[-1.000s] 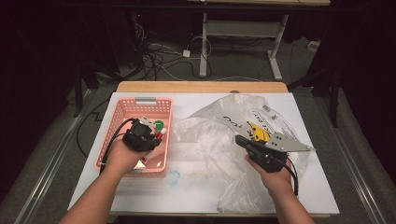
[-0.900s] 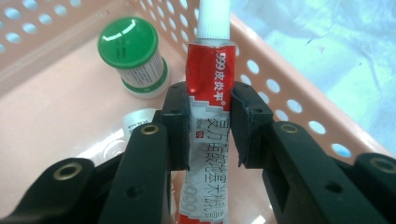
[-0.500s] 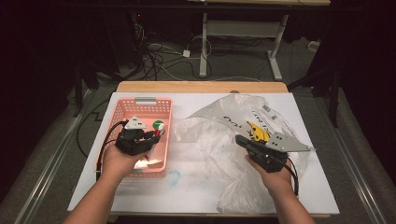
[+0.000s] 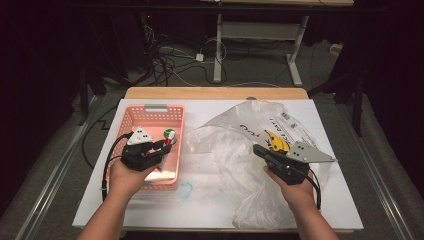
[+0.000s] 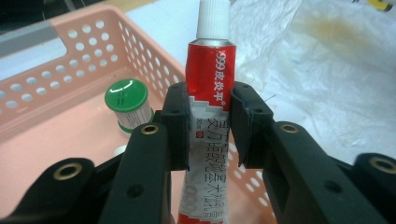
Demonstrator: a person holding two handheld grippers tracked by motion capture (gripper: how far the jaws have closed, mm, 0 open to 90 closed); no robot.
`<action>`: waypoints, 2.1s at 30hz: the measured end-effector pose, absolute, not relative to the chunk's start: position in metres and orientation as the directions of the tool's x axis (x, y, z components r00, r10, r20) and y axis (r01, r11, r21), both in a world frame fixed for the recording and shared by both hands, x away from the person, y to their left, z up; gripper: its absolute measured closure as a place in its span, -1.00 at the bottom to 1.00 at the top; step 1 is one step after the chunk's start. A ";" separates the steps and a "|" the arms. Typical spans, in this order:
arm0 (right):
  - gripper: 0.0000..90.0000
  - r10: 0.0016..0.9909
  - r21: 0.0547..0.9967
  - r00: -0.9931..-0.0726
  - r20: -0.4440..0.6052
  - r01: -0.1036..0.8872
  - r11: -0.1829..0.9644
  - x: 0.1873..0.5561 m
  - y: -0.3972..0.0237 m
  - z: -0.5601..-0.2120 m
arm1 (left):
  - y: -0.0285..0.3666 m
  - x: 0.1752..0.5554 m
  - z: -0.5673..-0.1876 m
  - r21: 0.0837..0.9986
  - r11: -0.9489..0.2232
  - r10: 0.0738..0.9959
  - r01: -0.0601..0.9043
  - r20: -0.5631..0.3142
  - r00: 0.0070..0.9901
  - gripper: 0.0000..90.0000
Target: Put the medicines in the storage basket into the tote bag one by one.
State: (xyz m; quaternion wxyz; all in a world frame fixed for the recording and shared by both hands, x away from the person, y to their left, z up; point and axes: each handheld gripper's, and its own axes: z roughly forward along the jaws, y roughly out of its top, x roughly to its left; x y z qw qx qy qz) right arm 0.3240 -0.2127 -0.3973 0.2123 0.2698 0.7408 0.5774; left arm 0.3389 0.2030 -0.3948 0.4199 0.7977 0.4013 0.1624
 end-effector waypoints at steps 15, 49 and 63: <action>1.00 0.647 0.974 -0.762 -0.002 0.146 0.175 0.323 -0.214 -0.394 | 0.189 0.319 -0.378 0.876 -0.237 0.729 0.420 -0.126 0.673 0.51; 1.00 0.646 0.977 -0.763 -0.008 0.130 0.166 0.320 -0.216 -0.389 | 0.084 0.311 -0.406 0.879 -0.288 0.575 0.380 -0.159 0.803 0.51; 1.00 0.650 0.980 -0.760 0.001 0.129 0.150 0.321 -0.220 -0.385 | 0.048 0.329 -0.423 0.871 -0.309 0.574 0.382 -0.149 0.805 0.51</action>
